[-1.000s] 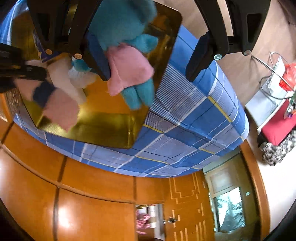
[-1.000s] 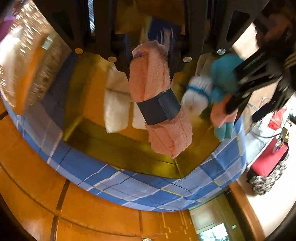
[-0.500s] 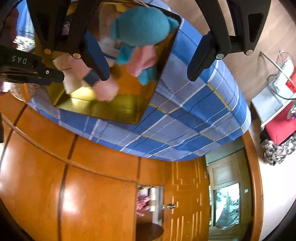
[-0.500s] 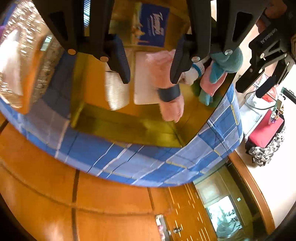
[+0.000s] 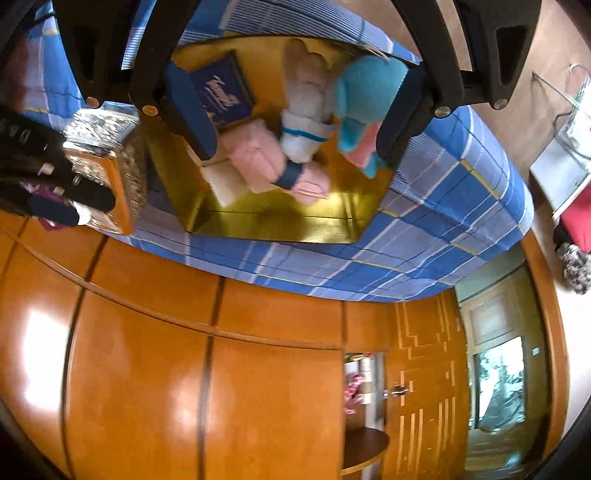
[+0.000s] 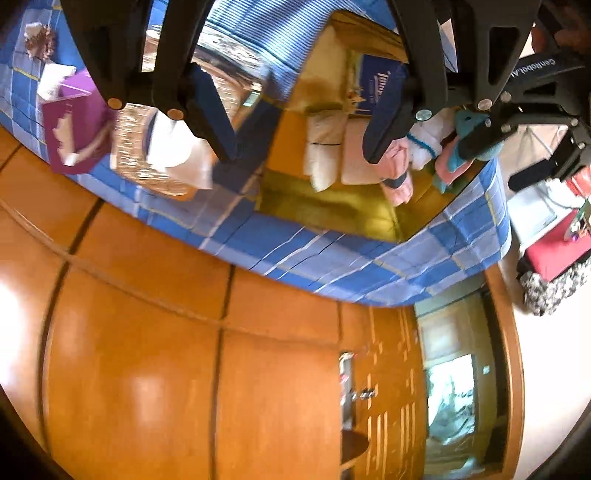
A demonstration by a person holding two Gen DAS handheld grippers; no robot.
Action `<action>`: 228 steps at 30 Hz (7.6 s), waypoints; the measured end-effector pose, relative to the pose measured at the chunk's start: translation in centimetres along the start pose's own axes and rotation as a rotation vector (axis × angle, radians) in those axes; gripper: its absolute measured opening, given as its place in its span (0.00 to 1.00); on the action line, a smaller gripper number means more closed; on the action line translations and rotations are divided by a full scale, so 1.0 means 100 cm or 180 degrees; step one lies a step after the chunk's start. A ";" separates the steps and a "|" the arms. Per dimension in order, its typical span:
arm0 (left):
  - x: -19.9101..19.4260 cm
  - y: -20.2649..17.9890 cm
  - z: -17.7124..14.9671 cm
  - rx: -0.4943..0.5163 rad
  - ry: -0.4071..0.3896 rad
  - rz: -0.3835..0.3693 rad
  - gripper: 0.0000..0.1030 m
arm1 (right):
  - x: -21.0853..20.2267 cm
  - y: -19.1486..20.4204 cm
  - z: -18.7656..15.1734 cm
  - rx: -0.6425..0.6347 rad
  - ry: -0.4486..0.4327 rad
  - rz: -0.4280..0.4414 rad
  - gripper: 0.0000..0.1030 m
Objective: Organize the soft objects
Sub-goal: 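Lower the pink towel roll into the gold tray and open the right tool, then move both tools back over the bed toward the white wipes pack, then grasp the white cleaning wipes pack with the left tool, then lift the wipes pack toward the gold tray with the left tool, then carry the wipes pack toward the tray while the right tool grasps the brown scrunchie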
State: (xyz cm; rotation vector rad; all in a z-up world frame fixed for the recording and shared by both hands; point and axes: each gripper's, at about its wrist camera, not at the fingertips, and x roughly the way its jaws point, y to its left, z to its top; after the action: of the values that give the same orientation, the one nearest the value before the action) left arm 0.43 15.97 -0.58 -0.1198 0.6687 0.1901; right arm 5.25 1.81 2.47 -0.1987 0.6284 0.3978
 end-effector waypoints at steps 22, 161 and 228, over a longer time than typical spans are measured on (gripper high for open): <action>-0.022 -0.069 -0.013 0.0502 0.0035 -0.0337 0.86 | -0.096 -0.172 -0.049 0.0486 -0.0324 -0.1306 0.70; 0.117 -0.573 -0.074 0.3289 0.0658 -0.1874 0.43 | -0.120 -0.446 -0.264 0.4540 -0.0272 -0.0990 0.70; 0.056 -0.363 0.134 0.0616 0.0357 -0.1890 0.42 | 0.005 -0.378 -0.205 0.2142 0.1648 -0.1082 0.18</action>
State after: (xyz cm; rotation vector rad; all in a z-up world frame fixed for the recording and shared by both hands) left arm 20.57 -16.40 8.18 -0.1388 0.7322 -0.4542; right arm 10.53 -38.40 -11.80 0.2457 1.1800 -0.2168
